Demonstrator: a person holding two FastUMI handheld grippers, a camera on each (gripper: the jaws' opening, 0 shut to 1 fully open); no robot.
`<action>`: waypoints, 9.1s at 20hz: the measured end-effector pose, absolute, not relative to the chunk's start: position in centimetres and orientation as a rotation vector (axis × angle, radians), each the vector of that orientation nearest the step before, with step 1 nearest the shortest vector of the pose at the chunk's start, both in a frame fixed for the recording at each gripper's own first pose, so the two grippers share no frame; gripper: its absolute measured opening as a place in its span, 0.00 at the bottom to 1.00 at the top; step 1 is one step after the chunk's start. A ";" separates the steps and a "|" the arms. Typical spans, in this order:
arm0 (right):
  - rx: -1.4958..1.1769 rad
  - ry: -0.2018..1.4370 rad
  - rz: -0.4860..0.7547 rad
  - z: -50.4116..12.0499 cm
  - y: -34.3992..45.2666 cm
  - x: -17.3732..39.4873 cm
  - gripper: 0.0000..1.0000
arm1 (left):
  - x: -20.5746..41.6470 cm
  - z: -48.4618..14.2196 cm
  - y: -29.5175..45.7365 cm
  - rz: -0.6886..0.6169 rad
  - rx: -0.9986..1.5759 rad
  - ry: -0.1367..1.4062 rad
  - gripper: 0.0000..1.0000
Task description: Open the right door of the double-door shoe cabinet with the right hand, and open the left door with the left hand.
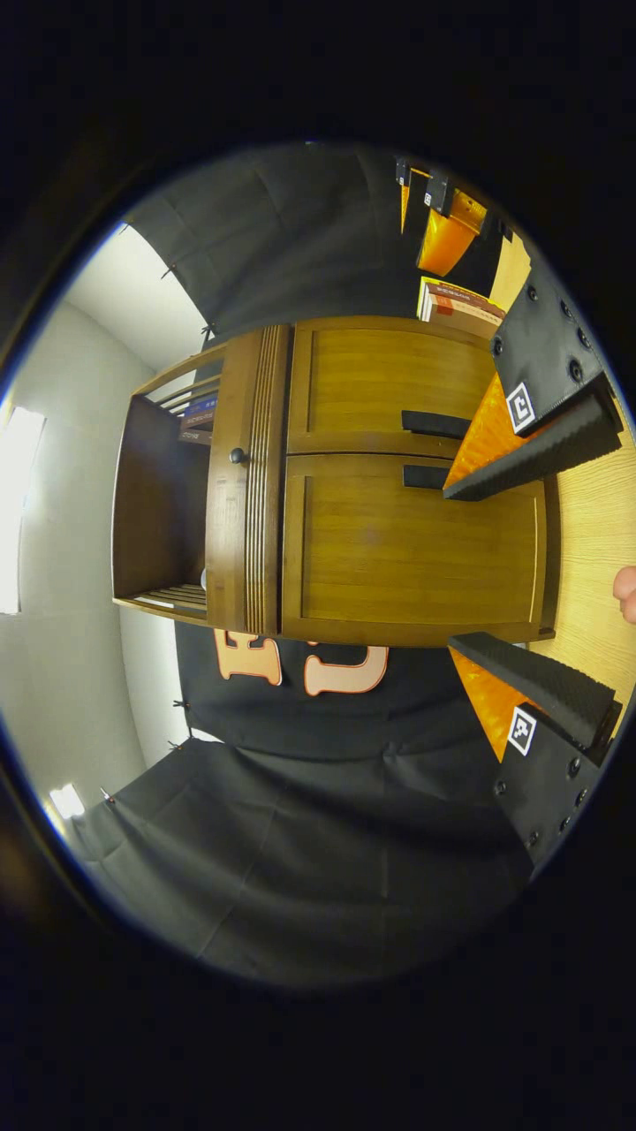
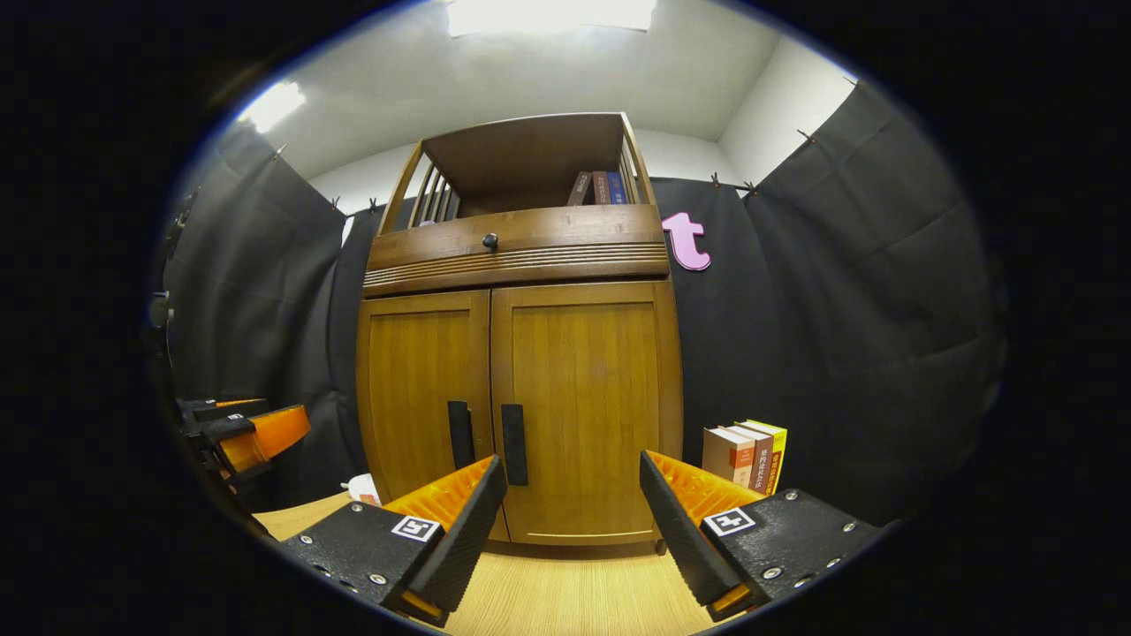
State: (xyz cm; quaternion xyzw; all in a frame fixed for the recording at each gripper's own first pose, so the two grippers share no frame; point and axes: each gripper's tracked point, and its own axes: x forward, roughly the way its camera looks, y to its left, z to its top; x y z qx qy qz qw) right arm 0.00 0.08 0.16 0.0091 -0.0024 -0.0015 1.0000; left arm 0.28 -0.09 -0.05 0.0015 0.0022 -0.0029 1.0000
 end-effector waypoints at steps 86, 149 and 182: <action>0.094 0.163 0.157 -5.8 -0.6 7.4 0.21 | -5.6 -0.2 -2.7 0.019 -0.017 0.029 0.96; 0.107 0.108 -0.085 -1.9 -18.7 -5.1 0.93 | 21.8 -10.5 -11.6 -0.133 0.015 0.153 0.93; 0.049 0.137 -0.063 -2.2 -11.6 -5.2 0.93 | 3.2 -6.0 5.4 0.061 0.064 0.223 0.20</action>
